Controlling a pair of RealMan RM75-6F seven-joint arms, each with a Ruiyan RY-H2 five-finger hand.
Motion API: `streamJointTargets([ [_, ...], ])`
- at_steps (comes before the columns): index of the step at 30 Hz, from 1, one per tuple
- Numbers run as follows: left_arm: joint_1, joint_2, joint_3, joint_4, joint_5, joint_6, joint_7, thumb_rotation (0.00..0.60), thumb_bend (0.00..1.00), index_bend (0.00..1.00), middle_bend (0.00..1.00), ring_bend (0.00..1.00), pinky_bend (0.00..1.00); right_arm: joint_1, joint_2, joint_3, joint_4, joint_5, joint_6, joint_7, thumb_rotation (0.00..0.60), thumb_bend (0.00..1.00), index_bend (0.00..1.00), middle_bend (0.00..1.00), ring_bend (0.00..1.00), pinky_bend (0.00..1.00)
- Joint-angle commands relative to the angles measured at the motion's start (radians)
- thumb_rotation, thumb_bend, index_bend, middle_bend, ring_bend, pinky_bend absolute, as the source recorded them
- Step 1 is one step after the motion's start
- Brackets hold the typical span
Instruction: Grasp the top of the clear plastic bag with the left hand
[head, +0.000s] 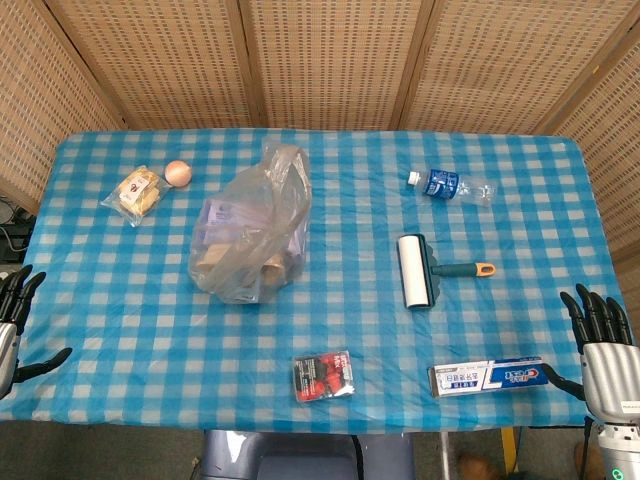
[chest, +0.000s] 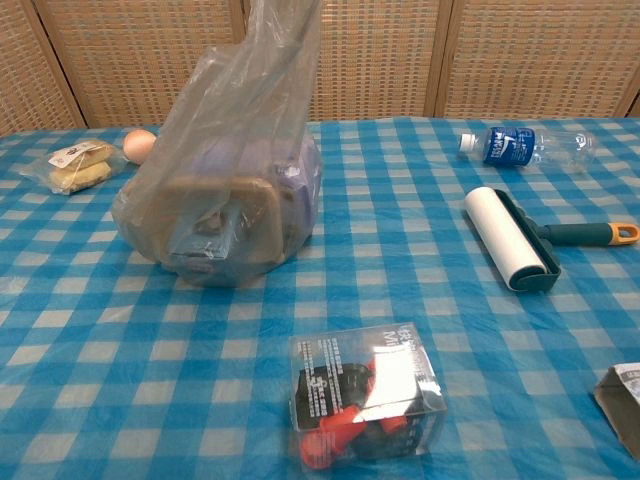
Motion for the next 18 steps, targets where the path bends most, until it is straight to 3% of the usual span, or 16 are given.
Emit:
streamJointTargets([
  [1, -0.001, 0.0, 0.001, 0.001, 0.001, -0.003, -0.002, 0.6, 0.0, 0.0, 0.0, 0.0, 0.0, 0.0, 0.001, 0.0, 0.0, 0.001, -0.001, 0.002, 0.6, 0.0, 0.0, 0.0, 0.0, 0.0],
  [9, -0.03, 0.002, -0.001, 0.001, -0.003, -0.056, -0.037, 0.6, 0.0, 0.0, 0.0, 0.0, 0.0, 0.001, 0.002, 0.002, 0.0, 0.006, -0.005, 0.006, 0.6, 0.0, 0.0, 0.0, 0.0, 0.0],
  [12, -0.083, -0.01, -0.024, 0.021, 0.038, -0.091, -0.141, 0.6, 0.0, 0.0, 0.0, 0.0, 0.0, 0.004, 0.001, 0.004, 0.0, 0.014, -0.012, 0.003, 0.6, 0.0, 0.0, 0.0, 0.0, 0.0],
  [18, -0.283, -0.011, -0.096, 0.024, 0.078, -0.286, -0.504, 0.6, 0.0, 0.0, 0.0, 0.0, 0.0, 0.024, -0.02, 0.02, 0.011, 0.059, -0.053, -0.042, 0.6, 0.0, 0.0, 0.0, 0.0, 0.0],
])
